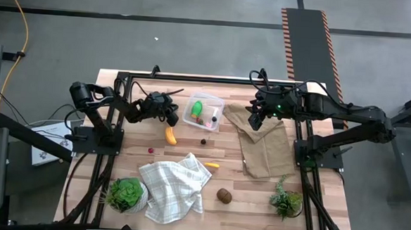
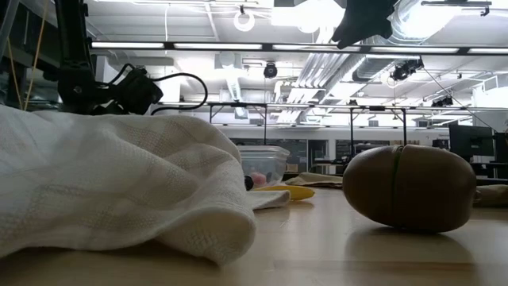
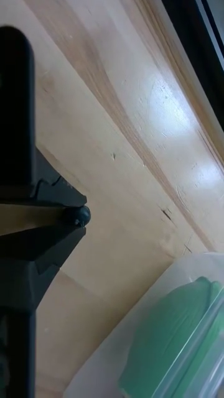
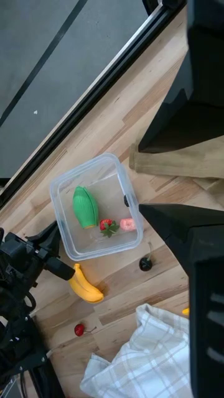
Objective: Pick and placing Produce into tupperware
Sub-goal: Put the blueberry into the transparent bin
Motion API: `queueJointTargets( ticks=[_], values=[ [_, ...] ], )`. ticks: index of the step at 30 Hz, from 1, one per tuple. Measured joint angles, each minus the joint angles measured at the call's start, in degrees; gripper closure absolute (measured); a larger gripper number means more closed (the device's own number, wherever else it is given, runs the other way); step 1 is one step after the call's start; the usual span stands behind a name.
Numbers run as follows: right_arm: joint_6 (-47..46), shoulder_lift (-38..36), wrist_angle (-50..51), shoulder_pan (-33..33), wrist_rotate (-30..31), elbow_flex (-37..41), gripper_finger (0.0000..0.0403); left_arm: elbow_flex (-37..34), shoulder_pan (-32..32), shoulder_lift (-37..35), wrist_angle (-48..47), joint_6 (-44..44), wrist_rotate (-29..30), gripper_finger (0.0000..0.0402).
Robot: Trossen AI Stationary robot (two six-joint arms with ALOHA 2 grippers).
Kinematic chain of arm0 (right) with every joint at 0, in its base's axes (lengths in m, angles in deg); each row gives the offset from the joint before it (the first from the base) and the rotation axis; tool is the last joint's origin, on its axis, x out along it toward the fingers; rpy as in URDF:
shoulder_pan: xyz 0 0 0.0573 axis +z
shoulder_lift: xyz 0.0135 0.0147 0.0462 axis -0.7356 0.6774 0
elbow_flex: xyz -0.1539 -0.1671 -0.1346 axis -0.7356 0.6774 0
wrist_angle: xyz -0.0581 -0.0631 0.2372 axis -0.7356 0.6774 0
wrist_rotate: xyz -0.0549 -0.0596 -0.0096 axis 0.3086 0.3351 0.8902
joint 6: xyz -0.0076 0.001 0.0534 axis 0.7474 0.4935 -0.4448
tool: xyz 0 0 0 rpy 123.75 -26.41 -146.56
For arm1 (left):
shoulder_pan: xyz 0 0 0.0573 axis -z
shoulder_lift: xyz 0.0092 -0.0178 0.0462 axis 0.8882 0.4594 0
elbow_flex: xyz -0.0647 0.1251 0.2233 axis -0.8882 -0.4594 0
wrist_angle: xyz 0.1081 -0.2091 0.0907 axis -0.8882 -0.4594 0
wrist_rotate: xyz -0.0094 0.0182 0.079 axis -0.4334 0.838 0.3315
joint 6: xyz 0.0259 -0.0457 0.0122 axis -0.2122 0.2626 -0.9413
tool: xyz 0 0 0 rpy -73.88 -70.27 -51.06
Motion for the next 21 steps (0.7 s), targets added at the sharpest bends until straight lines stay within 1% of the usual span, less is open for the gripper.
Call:
queueJointTargets(
  ticks=[5,11,17,21],
  values=[
    [-0.01,0.0,0.0,-0.02,0.0,0.0,0.0269,-0.02,0.0,0.06,0.5,0.81,-0.13,0.0365],
    [-0.02,0.0,0.02,0.0,0.0,0.0,0.0269,-0.02,0.0,0.11,1.41,1.6,-2.24,0.0372],
    [-0.02,0.0,0.02,0.0,0.0,0.0,0.0269,-0.02,0.0,0.11,5.26,2.56,-3.43,0.0374],
    [-0.02,0.0,0.02,-0.01,0.0,0.01,0.0269,-0.02,0.0,0.07,5.75,2.65,-3.61,0.0374]
  ],
)
